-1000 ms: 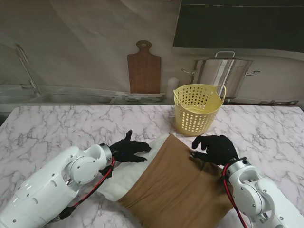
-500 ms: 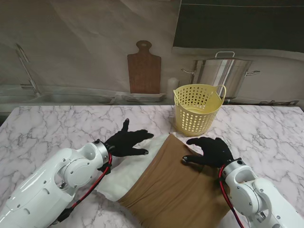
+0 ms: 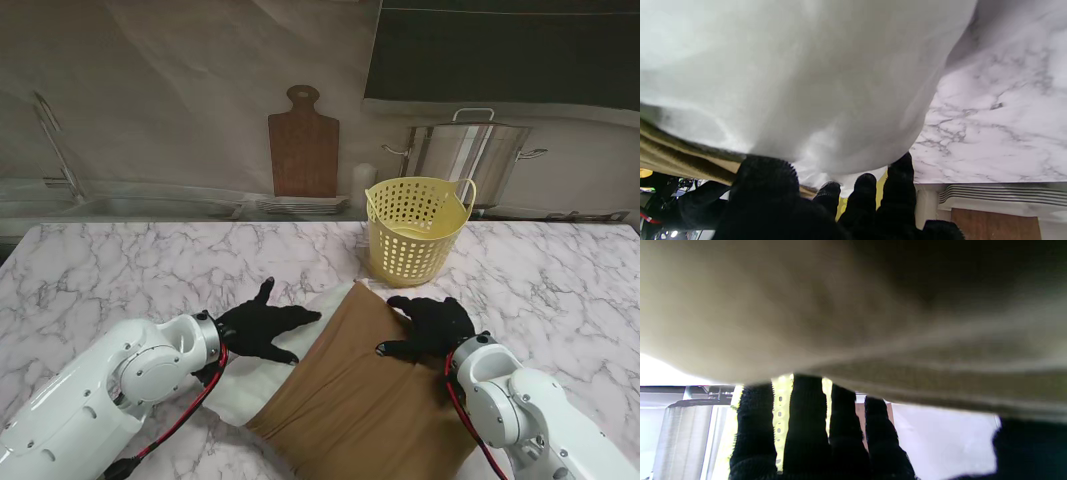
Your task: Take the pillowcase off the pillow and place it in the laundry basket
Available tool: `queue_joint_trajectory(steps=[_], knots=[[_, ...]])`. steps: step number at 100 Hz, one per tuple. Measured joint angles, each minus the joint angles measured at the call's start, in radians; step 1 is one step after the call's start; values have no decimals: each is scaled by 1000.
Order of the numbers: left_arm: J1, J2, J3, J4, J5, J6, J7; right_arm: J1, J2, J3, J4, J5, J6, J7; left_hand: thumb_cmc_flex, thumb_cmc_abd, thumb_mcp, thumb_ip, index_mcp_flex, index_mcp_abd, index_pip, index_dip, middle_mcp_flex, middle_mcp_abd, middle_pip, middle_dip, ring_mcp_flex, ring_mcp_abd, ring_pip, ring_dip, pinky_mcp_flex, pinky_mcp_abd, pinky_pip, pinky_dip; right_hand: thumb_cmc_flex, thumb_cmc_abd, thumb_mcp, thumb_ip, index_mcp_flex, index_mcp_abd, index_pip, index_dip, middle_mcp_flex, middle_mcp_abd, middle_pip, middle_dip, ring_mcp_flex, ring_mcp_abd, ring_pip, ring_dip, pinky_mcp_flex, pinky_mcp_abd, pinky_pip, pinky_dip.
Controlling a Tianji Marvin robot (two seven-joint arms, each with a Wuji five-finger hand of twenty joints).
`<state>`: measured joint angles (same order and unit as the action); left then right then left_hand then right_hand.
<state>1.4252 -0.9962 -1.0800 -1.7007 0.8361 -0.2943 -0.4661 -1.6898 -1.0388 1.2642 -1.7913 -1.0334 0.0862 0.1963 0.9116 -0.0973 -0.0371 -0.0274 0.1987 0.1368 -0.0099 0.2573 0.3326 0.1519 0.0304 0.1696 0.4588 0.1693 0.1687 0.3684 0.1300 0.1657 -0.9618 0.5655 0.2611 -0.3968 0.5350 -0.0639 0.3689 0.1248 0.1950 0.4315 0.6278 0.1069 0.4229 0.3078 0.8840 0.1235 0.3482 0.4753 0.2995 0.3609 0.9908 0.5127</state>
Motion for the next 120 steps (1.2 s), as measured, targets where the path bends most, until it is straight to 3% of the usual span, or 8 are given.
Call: queue_joint_trajectory(steps=[16,22,25,36,72,86,103,120], knots=[[13,6,-5,25,-3,-8,-13,67,4,-67,34,3,6,26,18,0,2,-2,1,-24,-10,-27,0,-1,0,0,1,0,-6,-5,1,0,0,1,268,-70,-104,-17,59,-76,105,62,192,-74,211,131,159,-23,116,69,44,0,19,14],[12,9,1,36,-14,-10,-18,90,4,-88,54,3,-7,17,18,0,3,-2,1,-29,-11,-30,0,-3,-3,-12,1,-1,-8,-6,1,0,0,1,295,-133,-22,-73,163,-126,198,70,296,-85,267,174,221,-26,189,89,66,0,19,13],[10,11,6,41,-24,-10,-21,100,4,-97,67,3,-18,0,18,0,3,-2,2,-29,-12,-30,0,-3,-3,-12,1,-1,-8,-7,1,0,0,1,297,-149,35,-105,198,-148,304,13,343,-87,301,200,246,-27,216,98,73,0,19,3],[-3,14,22,58,-55,-4,-32,113,0,-108,102,24,-65,-80,18,0,14,-2,35,-28,-12,-30,0,1,-1,-12,1,-1,-9,-7,11,0,0,1,323,-169,109,-147,305,-217,559,-72,413,-87,390,293,285,-28,282,122,87,0,19,-13],[-20,11,27,60,-28,30,-19,92,-5,-76,106,20,-212,-145,-18,-9,-2,-4,76,-50,24,-27,2,-1,9,10,-5,-1,5,0,10,0,0,2,374,-166,168,-150,341,-220,603,-32,424,-84,422,364,285,-29,313,137,118,-1,31,-13],[4,-2,-8,34,79,23,90,93,-3,-82,106,19,-220,-144,7,-15,-3,-6,104,-58,51,-10,2,-1,10,11,-7,-1,-2,1,10,0,0,2,375,-156,171,-150,350,-220,604,-29,426,-84,430,365,285,-29,321,139,119,-1,31,-13],[21,-11,-38,-8,75,66,105,96,-3,-91,109,21,-229,-154,110,42,0,-6,104,-49,51,-2,2,-1,10,11,-3,-1,1,1,10,0,0,2,375,-156,171,-150,350,-224,618,-18,435,-84,430,365,285,-29,321,139,120,-2,31,-19],[-54,-13,34,38,12,103,164,102,-4,-98,114,22,-230,-163,132,48,1,-6,93,-95,47,-2,2,0,10,11,-7,1,4,1,10,2,0,2,375,-156,171,-150,350,-229,627,-17,435,-84,430,366,285,-29,321,139,120,-2,31,-23]])
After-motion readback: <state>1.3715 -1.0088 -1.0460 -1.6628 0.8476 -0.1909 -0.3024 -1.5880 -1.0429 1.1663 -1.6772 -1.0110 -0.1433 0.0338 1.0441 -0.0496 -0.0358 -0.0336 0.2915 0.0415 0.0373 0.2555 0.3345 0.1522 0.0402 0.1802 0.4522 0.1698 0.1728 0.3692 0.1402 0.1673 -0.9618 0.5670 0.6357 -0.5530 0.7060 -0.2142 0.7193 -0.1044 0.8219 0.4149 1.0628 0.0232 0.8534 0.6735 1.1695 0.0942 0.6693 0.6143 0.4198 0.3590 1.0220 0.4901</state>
